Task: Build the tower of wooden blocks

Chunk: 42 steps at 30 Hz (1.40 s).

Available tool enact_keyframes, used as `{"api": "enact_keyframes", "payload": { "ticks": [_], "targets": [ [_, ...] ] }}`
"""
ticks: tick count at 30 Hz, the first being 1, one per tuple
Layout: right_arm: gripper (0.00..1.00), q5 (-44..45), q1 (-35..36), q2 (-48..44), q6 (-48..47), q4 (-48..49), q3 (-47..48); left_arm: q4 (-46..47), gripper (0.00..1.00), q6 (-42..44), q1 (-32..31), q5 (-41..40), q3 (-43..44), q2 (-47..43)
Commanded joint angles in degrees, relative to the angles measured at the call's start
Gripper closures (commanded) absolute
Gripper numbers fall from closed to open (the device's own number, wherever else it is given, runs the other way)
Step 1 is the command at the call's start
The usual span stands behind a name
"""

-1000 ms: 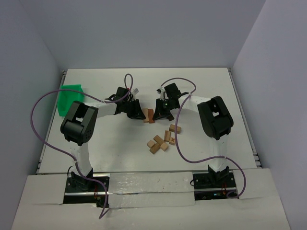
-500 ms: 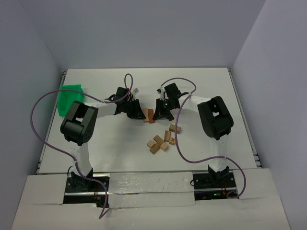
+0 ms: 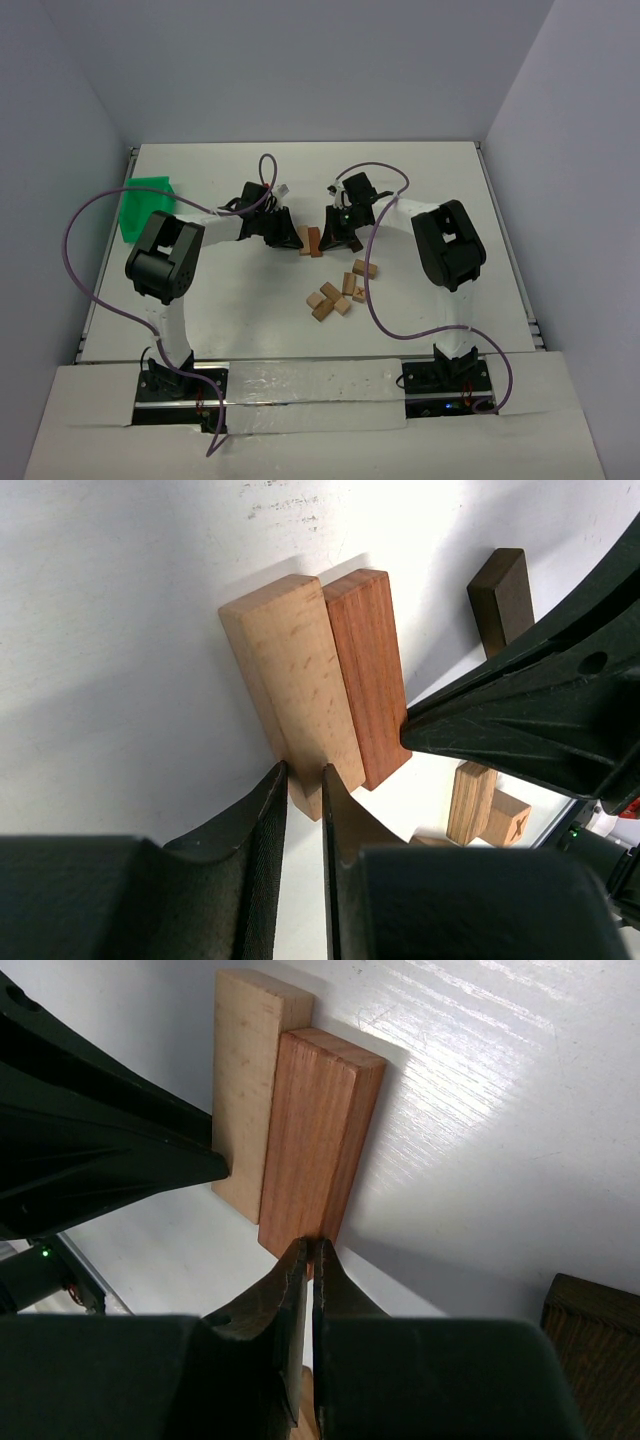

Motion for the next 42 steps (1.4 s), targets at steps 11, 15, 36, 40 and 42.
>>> {"api": "enact_keyframes", "payload": {
  "ticks": [11,15,36,40,42],
  "targets": [
    [0.92,9.9,0.16,5.76,-2.69,-3.99,-1.7,-2.66,0.77,4.24,-1.36,-5.5,-4.51,0.57],
    [0.91,9.9,0.14,5.58,-2.78,-3.99,-1.79,-2.51,0.77,4.07,-2.18,-5.68,-4.79,0.06],
    [0.76,9.85,0.22,5.32,-3.08,-4.52,-1.65,-2.02,0.77,4.03,-3.43,-6.34,-6.99,-1.62],
    [0.73,9.55,0.17,5.32,-3.26,-4.52,-1.52,-1.9,0.77,4.07,-3.51,-6.29,-7.37,-1.95],
    [0.69,9.22,0.22,5.13,-3.6,-4.52,-1.59,-2.07,0.72,4.33,-3.51,-6.29,-7.23,-2.04]
  ]
}}
